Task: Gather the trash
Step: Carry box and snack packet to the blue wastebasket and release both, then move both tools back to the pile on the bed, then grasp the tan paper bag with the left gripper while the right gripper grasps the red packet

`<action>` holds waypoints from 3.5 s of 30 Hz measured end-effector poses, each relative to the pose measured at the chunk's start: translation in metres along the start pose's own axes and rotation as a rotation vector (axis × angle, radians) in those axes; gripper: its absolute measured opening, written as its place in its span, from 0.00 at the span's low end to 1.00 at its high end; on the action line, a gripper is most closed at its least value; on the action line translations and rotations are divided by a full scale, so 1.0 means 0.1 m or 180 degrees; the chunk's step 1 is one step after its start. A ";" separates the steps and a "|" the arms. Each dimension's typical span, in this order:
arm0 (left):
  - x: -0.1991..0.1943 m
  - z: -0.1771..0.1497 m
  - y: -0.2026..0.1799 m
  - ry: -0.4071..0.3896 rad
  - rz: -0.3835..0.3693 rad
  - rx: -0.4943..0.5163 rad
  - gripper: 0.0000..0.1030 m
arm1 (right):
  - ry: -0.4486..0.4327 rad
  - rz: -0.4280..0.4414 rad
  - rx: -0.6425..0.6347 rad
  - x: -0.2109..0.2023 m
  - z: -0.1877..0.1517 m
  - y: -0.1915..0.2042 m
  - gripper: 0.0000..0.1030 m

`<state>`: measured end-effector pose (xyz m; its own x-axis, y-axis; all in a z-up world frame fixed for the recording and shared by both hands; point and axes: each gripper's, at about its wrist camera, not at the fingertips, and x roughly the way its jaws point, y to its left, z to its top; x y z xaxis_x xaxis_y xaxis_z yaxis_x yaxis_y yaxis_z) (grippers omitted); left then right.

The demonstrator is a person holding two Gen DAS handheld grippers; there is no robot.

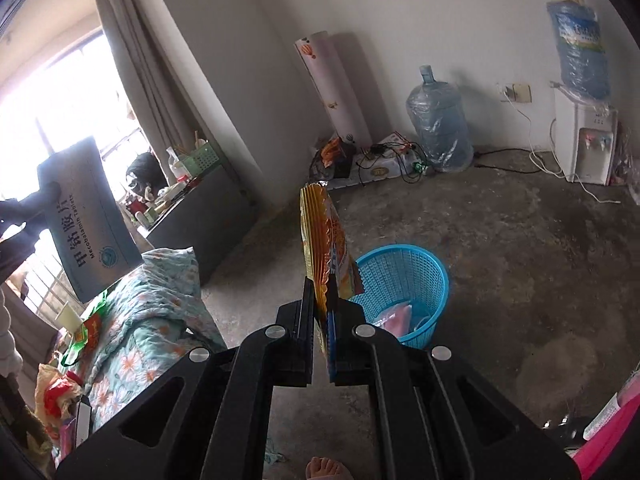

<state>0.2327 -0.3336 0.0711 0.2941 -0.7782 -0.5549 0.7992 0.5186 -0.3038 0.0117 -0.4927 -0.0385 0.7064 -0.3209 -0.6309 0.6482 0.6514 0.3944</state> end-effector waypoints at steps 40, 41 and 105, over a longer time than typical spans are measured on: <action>0.03 -0.64 0.26 0.0408 0.0504 -0.0214 0.74 | 0.0684 0.0052 -0.0111 0.39 -0.44 0.38 0.52; -0.18 -0.68 0.27 0.0349 0.0521 -0.0238 0.74 | 0.0649 0.0119 -0.0190 0.30 -0.43 0.50 0.52; -2.98 -2.24 2.63 -0.0033 0.1437 -0.1628 0.16 | 0.2629 0.2545 -0.0823 0.55 -1.54 3.88 0.64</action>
<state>0.2385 0.1139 -0.0168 0.5475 -0.4483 -0.7065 0.2494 0.8934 -0.3737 0.2581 -0.1512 -0.0230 0.4258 0.7226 -0.5446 -0.0394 0.6161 0.7867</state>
